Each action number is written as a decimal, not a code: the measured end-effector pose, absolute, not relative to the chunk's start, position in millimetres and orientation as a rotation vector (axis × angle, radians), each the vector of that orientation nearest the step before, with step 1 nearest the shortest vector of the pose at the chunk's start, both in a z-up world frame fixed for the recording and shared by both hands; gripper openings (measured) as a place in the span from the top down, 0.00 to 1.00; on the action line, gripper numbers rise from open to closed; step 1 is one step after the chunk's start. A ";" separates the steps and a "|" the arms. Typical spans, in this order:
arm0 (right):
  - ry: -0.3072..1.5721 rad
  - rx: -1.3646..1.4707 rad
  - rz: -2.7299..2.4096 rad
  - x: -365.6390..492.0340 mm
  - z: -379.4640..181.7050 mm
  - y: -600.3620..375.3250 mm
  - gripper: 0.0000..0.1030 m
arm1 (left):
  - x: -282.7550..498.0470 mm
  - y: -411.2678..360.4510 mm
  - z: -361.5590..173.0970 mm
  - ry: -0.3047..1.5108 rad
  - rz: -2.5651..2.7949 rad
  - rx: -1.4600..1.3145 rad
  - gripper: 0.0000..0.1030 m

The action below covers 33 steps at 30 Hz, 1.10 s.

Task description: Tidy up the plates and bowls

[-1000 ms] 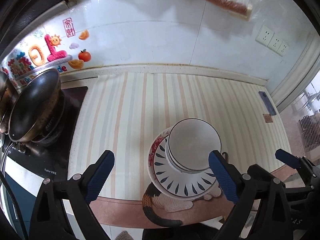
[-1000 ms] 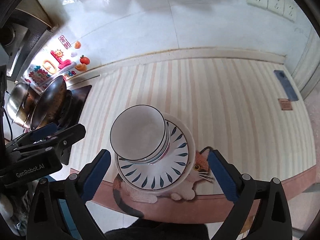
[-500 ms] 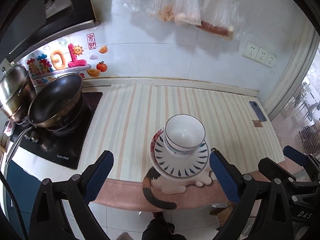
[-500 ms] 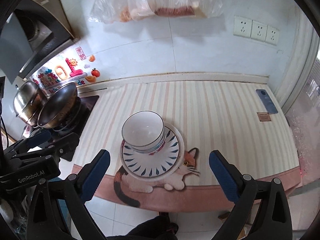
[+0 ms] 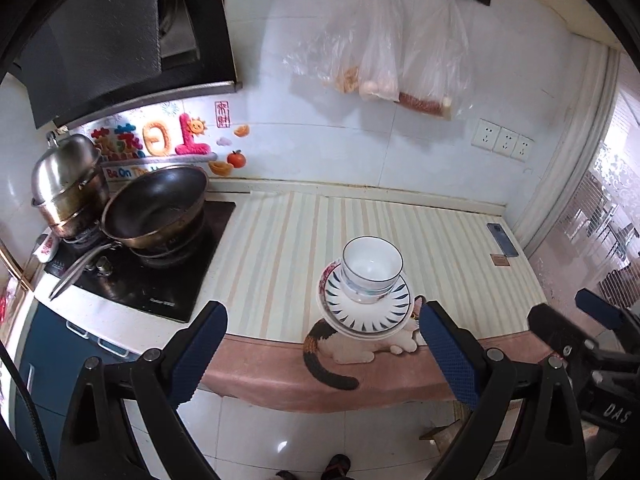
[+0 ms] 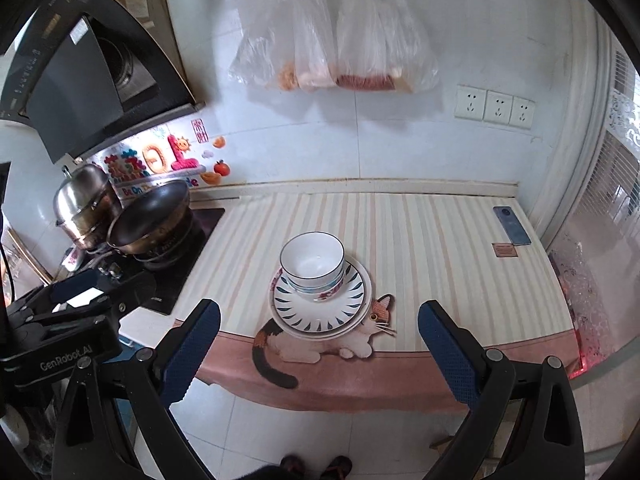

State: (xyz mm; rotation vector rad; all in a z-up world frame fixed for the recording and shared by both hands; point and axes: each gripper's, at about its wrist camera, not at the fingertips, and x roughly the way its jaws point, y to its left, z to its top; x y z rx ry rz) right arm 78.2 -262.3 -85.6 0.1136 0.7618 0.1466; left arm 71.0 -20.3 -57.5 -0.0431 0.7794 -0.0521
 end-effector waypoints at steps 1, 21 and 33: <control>0.756 0.113 0.140 71.7 -82.5 -260.9 0.02 | 64.3 -18.1 -55.1 0.773 -0.051 -0.035 0.04; 0.689 0.110 0.048 -45.6 -48.8 -229.6 0.02 | -10.2 16.9 -42.3 0.723 -0.029 -0.004 0.04; 0.684 0.101 0.038 -51.7 -48.4 -224.3 0.02 | -14.6 19.8 -42.3 0.720 -0.031 -0.006 0.04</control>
